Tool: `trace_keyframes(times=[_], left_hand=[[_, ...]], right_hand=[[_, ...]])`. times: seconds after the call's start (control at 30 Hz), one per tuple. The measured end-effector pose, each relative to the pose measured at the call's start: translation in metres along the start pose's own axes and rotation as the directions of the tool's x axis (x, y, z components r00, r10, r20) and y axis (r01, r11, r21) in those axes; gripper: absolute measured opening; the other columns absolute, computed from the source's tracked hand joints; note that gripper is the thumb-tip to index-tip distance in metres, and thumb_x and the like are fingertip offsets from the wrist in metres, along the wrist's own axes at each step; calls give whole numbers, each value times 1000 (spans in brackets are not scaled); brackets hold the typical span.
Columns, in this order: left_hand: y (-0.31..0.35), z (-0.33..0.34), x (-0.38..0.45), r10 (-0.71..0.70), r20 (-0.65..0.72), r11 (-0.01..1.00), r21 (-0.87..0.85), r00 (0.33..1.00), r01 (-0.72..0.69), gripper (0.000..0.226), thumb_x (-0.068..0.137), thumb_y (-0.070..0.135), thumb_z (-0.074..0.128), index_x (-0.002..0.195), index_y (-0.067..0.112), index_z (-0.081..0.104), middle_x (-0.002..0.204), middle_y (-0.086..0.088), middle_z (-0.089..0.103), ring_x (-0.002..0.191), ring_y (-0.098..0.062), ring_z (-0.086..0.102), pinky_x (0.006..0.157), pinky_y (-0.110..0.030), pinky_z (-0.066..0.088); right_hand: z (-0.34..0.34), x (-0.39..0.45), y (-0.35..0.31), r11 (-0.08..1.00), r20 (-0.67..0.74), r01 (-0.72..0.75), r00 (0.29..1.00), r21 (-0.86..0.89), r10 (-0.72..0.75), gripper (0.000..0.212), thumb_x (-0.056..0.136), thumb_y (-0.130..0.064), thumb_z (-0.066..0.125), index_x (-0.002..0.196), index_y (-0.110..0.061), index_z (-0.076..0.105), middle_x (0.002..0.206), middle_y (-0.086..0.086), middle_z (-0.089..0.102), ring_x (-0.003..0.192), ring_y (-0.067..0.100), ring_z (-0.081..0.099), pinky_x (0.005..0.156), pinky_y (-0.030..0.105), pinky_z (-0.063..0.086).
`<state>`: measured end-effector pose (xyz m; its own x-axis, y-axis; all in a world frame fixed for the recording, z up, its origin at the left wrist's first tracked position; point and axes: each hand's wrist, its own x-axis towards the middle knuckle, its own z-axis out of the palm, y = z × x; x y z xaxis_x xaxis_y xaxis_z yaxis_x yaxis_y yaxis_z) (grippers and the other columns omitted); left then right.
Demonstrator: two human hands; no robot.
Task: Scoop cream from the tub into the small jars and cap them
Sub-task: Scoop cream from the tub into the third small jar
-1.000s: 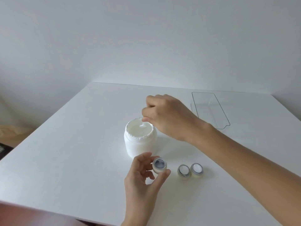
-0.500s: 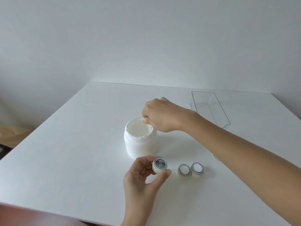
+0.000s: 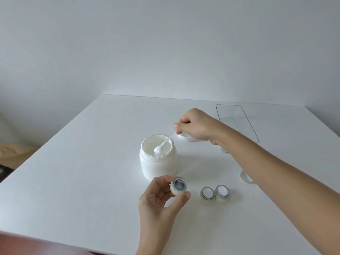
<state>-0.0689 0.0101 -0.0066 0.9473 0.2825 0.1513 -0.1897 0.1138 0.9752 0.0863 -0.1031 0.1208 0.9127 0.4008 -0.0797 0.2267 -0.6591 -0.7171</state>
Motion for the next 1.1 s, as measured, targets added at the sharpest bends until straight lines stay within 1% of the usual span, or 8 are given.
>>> trace_keyframes(times=[0.2,0.37,0.47,0.57,0.7,0.83,0.97,1.1], left_hand=[[-3,2,3,-102,-56,993,-72,993,97,47,50,20,92,91,11,71,88,-9,78,82,-20,74,79,-38,56],[-2,5,3,-108,-53,991,-85,993,103,37,55,13,90,88,16,74,89,-7,79,82,-18,74,75,-25,59],[-1,5,2,-87,-55,993,-80,995,82,37,56,16,90,89,17,75,90,-6,79,83,-18,75,76,-24,60],[0,6,2,-72,-63,995,-71,995,68,41,54,23,90,91,18,75,89,-7,79,83,-18,75,78,-28,60],[-2,6,1,-67,-61,997,-40,996,64,38,58,14,90,93,17,75,89,-6,79,84,-20,75,79,-29,60],[-1,6,0,-65,-58,997,-36,996,63,38,58,14,89,92,18,75,89,-6,79,83,-19,75,77,-27,60],[1,7,-1,-59,-47,998,-25,997,58,36,59,14,89,92,18,76,89,-5,79,83,-19,75,77,-27,59],[2,6,0,-72,-43,996,-49,996,70,35,60,14,88,92,16,76,89,-7,79,81,-19,75,73,-22,58]], right_hand=[[-11,-11,19,969,-66,-62,995,241,80,26,93,-28,58,71,-16,68,73,-12,55,70,1,44,79,25,40],[-21,-39,32,921,-61,-62,994,384,93,27,93,-26,59,70,-16,68,49,-17,48,53,2,40,47,5,34],[-19,-62,43,931,-30,-97,993,353,115,29,92,-33,59,68,-20,68,47,-18,48,56,4,41,57,12,34],[-9,-78,50,950,-79,-96,989,298,125,30,91,-35,59,67,-20,69,61,-11,51,64,8,44,64,21,36],[4,-89,51,979,-172,-19,984,202,55,31,92,-31,58,64,-18,66,44,-12,31,41,5,28,46,14,26],[10,-94,48,997,-276,63,960,41,-49,30,91,-29,59,63,-19,62,43,-12,41,45,5,38,48,13,32],[19,-104,42,949,-346,260,886,-178,-308,25,93,-23,58,72,-10,63,68,-6,50,67,9,50,64,17,38],[23,-117,41,725,-264,464,718,-509,-644,22,94,-20,56,78,-9,67,75,2,51,67,16,44,66,25,38]])
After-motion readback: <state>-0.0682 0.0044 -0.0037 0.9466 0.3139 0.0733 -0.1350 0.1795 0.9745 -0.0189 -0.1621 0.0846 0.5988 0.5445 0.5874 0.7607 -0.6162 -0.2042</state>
